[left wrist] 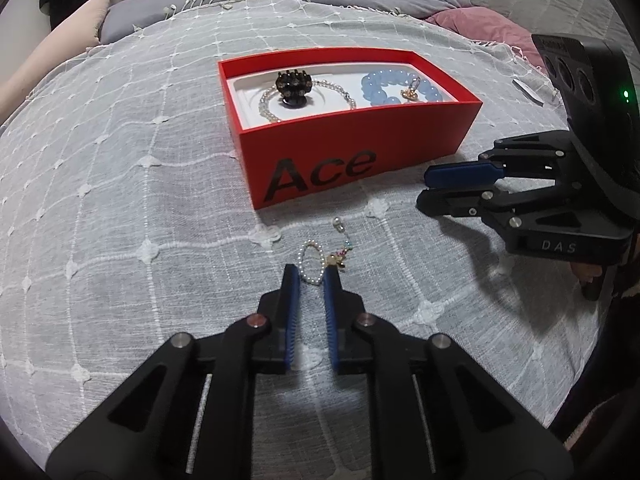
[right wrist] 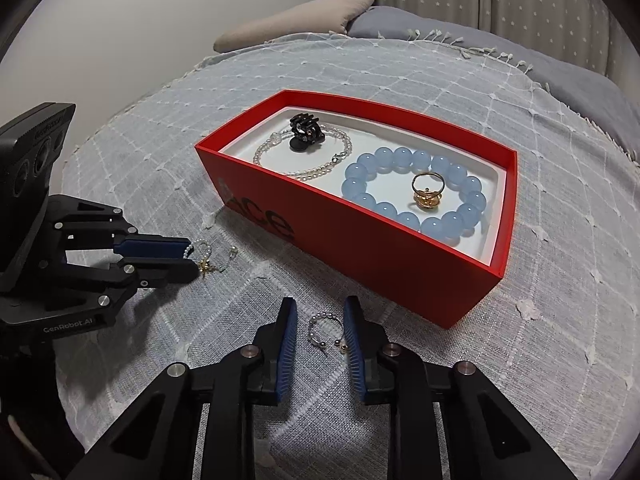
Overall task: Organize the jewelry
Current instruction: 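Lift the pearl bracelet and silver ring and carry both over the red box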
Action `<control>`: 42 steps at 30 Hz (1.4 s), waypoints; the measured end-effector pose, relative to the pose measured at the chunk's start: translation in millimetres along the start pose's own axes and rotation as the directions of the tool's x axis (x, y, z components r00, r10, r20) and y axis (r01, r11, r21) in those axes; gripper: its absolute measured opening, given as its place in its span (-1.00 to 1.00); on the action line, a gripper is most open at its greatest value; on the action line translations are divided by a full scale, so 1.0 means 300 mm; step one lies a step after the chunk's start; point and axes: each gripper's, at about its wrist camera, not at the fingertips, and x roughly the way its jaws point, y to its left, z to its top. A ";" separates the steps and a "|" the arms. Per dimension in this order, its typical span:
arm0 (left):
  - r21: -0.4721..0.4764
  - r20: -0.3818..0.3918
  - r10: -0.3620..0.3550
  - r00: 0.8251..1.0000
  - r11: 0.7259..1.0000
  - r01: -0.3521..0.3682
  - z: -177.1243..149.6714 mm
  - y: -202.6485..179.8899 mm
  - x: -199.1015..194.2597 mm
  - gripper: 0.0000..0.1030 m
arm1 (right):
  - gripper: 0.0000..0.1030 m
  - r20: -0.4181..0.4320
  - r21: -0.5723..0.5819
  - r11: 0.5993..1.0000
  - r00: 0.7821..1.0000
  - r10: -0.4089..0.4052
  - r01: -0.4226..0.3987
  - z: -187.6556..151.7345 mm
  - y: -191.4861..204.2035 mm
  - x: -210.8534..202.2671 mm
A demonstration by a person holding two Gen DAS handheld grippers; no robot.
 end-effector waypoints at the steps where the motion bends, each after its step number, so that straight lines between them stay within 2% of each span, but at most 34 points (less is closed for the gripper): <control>1: -0.002 0.000 0.001 1.000 1.000 -0.001 0.000 0.000 -0.001 -0.77 | -0.60 -0.001 0.004 1.000 1.000 -0.001 0.001 -0.001 -0.002 0.000; 4: -0.015 0.000 0.001 1.000 1.000 -0.001 0.004 0.002 -0.002 -0.87 | -0.67 -0.001 0.007 1.000 1.000 -0.007 0.007 -0.001 -0.002 -0.002; 9: -0.028 0.005 -0.005 1.000 1.000 0.005 0.005 0.012 -0.007 -0.93 | -0.68 0.008 0.012 1.000 1.000 -0.021 0.021 0.001 0.004 -0.013; 19: -0.039 0.041 0.008 0.999 0.999 -0.006 0.011 0.025 -0.046 -0.94 | -0.68 0.071 0.072 0.997 0.997 0.011 -0.016 0.039 -0.024 -0.081; 32: -0.049 0.126 0.029 0.992 0.999 -0.023 0.061 0.030 -0.126 -0.94 | -0.68 0.137 0.046 0.999 0.991 -0.006 0.000 0.069 0.032 -0.154; 36: -0.045 0.152 0.025 0.988 0.999 -0.018 0.089 0.013 -0.146 -0.94 | -0.68 0.167 0.056 0.998 0.986 -0.026 0.017 0.082 0.033 -0.183; 42: -0.048 0.171 0.024 0.985 0.999 -0.016 0.136 -0.012 -0.148 -0.94 | -0.68 0.217 0.063 0.994 0.971 -0.105 0.094 0.107 0.044 -0.225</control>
